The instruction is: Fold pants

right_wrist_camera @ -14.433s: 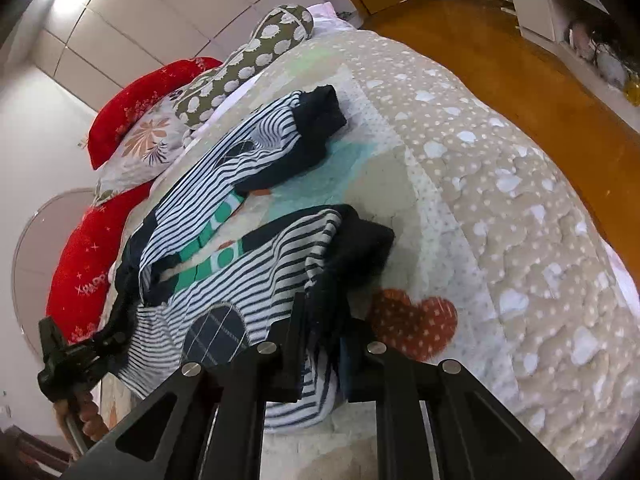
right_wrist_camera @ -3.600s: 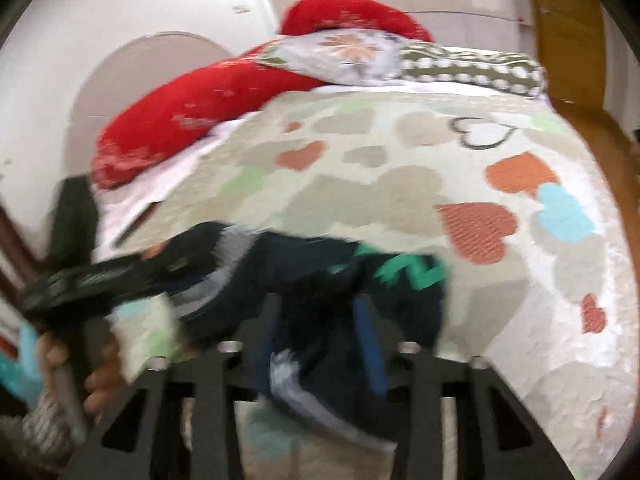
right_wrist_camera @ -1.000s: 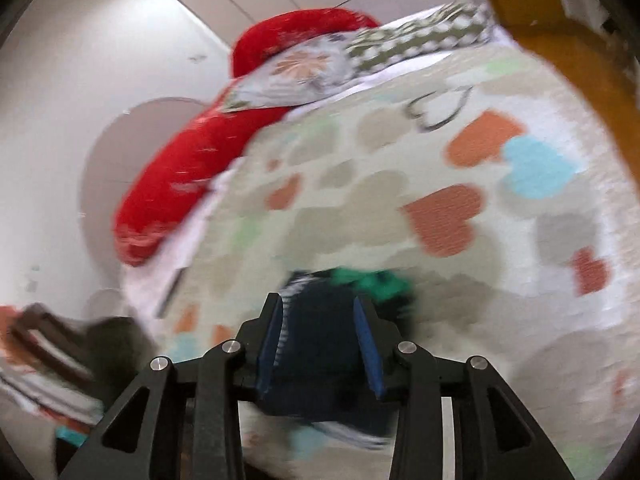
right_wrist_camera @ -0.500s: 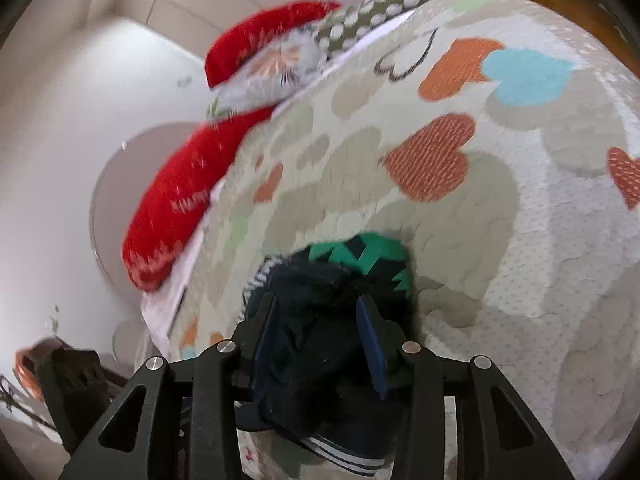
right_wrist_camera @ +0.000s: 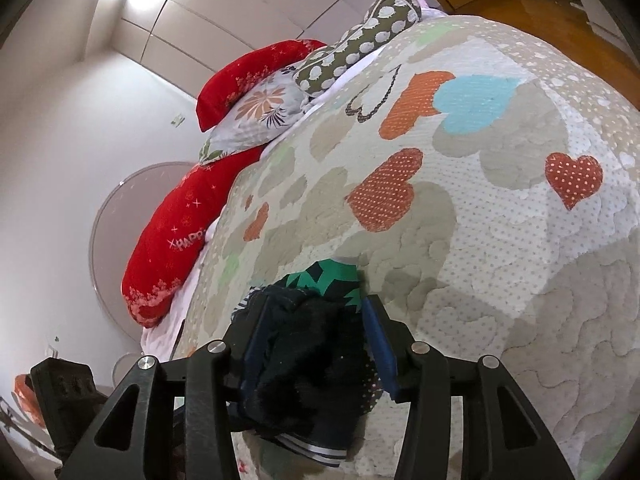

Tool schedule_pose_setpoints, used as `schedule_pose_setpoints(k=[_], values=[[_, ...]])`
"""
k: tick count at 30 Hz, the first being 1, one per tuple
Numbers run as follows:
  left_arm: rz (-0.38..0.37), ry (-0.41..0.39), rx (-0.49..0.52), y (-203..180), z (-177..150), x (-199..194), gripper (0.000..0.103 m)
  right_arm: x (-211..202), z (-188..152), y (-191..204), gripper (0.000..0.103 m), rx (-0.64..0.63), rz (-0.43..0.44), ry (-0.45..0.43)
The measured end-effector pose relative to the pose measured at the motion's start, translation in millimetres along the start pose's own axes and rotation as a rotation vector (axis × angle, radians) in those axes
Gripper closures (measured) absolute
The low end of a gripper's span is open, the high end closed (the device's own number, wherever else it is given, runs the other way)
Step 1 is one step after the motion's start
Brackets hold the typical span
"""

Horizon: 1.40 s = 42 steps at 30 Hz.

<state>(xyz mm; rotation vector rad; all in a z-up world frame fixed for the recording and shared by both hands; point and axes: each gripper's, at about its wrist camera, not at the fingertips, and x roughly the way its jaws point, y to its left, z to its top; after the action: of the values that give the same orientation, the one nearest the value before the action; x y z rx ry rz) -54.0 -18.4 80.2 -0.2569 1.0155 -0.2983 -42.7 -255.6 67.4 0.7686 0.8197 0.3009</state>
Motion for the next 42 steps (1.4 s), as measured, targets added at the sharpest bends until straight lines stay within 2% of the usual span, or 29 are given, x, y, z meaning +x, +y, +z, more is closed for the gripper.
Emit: schedule_pose_setpoints(k=[7,13,16,19,20,23,26,28,32,36,37,38,39,40,42], values=[[-0.006,-0.01,-0.028,8.4,2.0,-1.7,0.038,-4.9,-5.0,-3.4,0.05,-0.01,-0.037,-0.011],[-0.009,-0.021,-0.104,29.4,4.1,-5.7,0.038,-10.9,-10.8,-5.0,0.043,-0.004,-0.048,-0.022],[-0.006,-0.051,-0.153,46.0,8.5,-14.2,0.038,-10.4,-13.3,-2.2,0.042,-0.009,-0.052,-0.01],[0.015,-0.074,-0.193,66.3,14.0,-18.7,0.027,-13.7,-14.7,2.5,0.038,-0.022,-0.046,-0.014],[0.017,-0.073,-0.202,70.8,14.6,-18.0,0.027,-15.2,-15.7,4.7,0.036,-0.035,-0.051,-0.011],[0.001,-0.031,-0.253,90.2,19.0,-5.7,0.027,-16.3,-22.3,6.3,0.032,-0.064,-0.079,0.003],[-0.065,0.033,-0.302,106.2,24.0,12.0,0.027,-7.5,-26.3,3.1,0.032,-0.052,-0.096,0.043],[-0.088,0.058,-0.293,107.1,28.1,21.3,0.027,0.8,-26.0,0.7,0.032,-0.04,-0.093,0.071],[-0.131,0.131,-0.185,94.0,45.8,53.6,0.026,21.8,-18.5,1.9,0.032,-0.025,-0.056,0.134],[-0.163,0.154,-0.109,76.6,52.4,77.6,0.026,47.0,-12.5,0.1,0.032,-0.024,-0.053,0.184],[-0.175,0.149,-0.087,70.8,52.4,78.9,0.03,50.0,-12.8,0.1,0.036,-0.027,-0.048,0.185],[-0.211,0.154,-0.076,66.2,51.9,79.8,0.056,51.7,-13.0,0.9,0.044,-0.029,-0.04,0.185],[-0.25,0.174,-0.076,63.0,51.1,80.7,0.07,52.6,-13.5,1.5,0.053,-0.022,-0.032,0.193],[-0.253,0.176,-0.076,60.3,51.3,79.3,0.072,52.3,-13.7,2.5,0.06,-0.017,-0.029,0.195],[-0.259,0.151,-0.074,53.9,55.4,73.2,0.072,49.4,-11.8,9.0,0.068,-0.034,-0.024,0.197]])
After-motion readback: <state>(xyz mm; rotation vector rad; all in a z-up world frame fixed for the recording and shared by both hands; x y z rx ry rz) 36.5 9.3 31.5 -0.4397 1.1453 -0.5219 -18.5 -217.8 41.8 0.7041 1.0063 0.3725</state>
